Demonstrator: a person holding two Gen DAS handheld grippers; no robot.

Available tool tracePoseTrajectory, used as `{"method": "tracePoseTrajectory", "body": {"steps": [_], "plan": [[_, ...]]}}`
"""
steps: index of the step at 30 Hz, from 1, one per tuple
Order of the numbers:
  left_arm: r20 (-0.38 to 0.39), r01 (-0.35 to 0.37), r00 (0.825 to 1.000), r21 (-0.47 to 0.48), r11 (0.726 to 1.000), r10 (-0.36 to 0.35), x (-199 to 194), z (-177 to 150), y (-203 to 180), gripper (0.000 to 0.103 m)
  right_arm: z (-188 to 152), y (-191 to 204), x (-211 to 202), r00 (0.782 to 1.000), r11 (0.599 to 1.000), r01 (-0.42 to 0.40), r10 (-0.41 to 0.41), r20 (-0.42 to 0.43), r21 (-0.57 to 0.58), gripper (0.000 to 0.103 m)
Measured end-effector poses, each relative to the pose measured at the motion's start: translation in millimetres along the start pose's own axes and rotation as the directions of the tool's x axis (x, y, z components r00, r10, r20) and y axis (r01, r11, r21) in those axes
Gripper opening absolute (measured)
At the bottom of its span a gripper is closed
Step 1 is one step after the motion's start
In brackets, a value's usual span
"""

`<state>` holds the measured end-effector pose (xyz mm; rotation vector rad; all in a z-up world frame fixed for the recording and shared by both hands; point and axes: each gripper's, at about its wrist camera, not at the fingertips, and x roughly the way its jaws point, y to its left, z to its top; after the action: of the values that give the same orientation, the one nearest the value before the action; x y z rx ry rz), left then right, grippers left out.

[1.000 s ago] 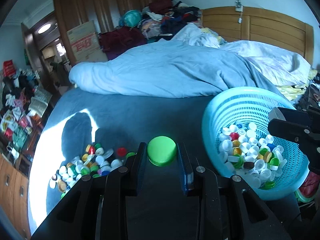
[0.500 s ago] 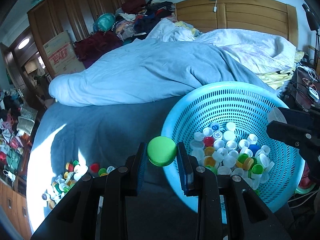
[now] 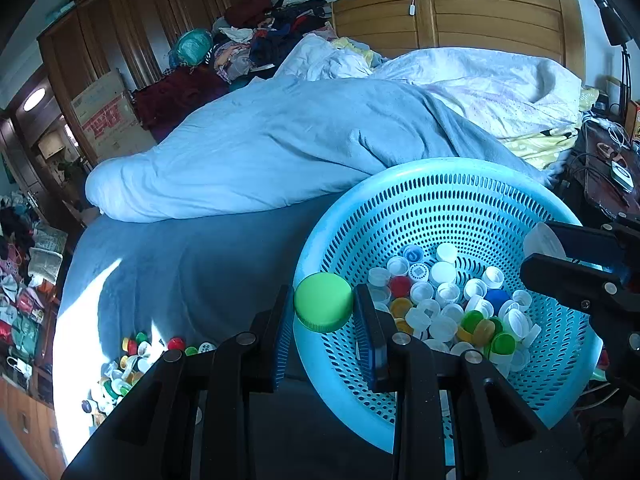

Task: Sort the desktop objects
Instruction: 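Carry both held caps over the blue basket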

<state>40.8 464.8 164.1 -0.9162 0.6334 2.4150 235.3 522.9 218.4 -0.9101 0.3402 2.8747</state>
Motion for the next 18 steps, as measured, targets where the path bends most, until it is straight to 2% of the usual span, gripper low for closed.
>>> {"method": "tracePoseTrajectory", "body": {"steps": [18], "plan": [[-0.011, 0.007, 1.0, -0.008, 1.0, -0.008, 5.7, 0.0, -3.9, 0.025, -1.8, 2.6, 5.3, 1.0, 1.0, -0.001, 0.001, -0.011, -0.001, 0.034]]}}
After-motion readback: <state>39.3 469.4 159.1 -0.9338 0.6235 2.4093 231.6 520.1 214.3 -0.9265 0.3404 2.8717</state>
